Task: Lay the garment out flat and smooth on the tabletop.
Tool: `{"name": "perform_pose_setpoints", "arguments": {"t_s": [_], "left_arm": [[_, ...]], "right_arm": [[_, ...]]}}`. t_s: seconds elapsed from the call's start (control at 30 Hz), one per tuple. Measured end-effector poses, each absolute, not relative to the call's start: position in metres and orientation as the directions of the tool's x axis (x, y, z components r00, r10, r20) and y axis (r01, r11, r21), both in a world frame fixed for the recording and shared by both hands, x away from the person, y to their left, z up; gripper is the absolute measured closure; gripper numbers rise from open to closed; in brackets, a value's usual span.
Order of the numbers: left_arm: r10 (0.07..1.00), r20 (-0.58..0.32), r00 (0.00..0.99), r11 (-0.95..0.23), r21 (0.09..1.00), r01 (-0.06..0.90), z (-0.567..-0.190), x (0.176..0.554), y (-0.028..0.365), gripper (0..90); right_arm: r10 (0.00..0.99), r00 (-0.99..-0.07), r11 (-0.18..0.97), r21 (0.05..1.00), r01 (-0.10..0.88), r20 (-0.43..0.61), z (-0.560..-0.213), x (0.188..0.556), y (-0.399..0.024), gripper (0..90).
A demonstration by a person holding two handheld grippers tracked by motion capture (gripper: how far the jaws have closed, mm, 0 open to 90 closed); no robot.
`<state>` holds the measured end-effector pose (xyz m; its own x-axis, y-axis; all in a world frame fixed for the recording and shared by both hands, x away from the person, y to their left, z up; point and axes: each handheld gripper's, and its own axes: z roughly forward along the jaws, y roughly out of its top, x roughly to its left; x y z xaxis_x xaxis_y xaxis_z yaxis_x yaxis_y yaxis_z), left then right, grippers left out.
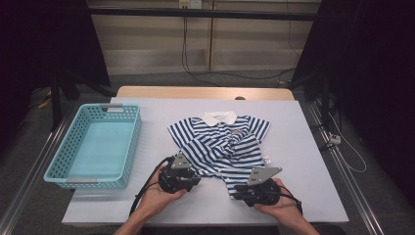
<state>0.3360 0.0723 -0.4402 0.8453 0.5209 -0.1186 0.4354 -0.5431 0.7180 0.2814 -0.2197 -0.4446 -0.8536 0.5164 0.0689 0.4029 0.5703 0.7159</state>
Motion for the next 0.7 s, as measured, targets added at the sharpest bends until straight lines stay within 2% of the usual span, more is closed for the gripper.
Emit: {"name": "perform_pose_setpoints", "arguments": {"t_s": [0.1, 0.27, 0.3, 0.33, 0.4, 0.47, 0.53, 0.6, 0.7], "left_arm": [[0.520, -0.155, 0.840, -0.494, 0.748, 0.444, -0.438, 0.340, 0.079, 65.7], [0.550, -0.109, 0.828, -0.540, 0.710, 0.452, -0.445, 0.346, 0.080, 68.0], [0.528, -0.136, 0.838, -0.530, 0.718, 0.451, -0.446, 0.348, 0.080, 68.0], [0.552, -0.109, 0.827, -0.541, 0.708, 0.454, -0.444, 0.347, 0.079, 67.4], [0.541, -0.089, 0.836, -0.551, 0.714, 0.432, -0.444, 0.346, 0.079, 65.1], [0.535, -0.131, 0.835, -0.517, 0.730, 0.446, -0.441, 0.348, 0.082, 62.0], [0.544, -0.178, 0.820, -0.449, 0.764, 0.464, -0.437, 0.353, 0.088, 65.5], [0.564, -0.157, 0.811, -0.445, 0.769, 0.459, -0.436, 0.356, 0.089, 67.7], [0.545, -0.142, 0.826, -0.498, 0.738, 0.455, -0.444, 0.359, 0.085, 73.4]], "right_arm": [[0.507, -0.859, 0.579, 0.710, 0.400, 0.071, -0.446, 0.282, -0.219, 65.7], [0.505, -0.861, 0.581, 0.710, 0.398, 0.069, -0.450, 0.282, -0.215, 62.1], [0.504, -0.861, 0.584, 0.709, 0.396, 0.065, -0.450, 0.282, -0.215, 62.0], [0.496, -0.867, 0.596, 0.707, 0.380, 0.048, -0.450, 0.282, -0.215, 61.7], [0.499, -0.866, 0.595, 0.709, 0.379, 0.044, -0.451, 0.283, -0.214, 62.0], [0.505, -0.862, 0.597, 0.706, 0.381, 0.039, -0.451, 0.283, -0.214, 63.7], [0.507, -0.861, 0.595, 0.705, 0.387, 0.044, -0.450, 0.283, -0.215, 67.2], [0.509, -0.859, 0.587, 0.709, 0.392, 0.054, -0.450, 0.284, -0.215, 71.4], [0.514, -0.856, 0.586, 0.705, 0.400, 0.058, -0.450, 0.286, -0.216, 73.7]]}}
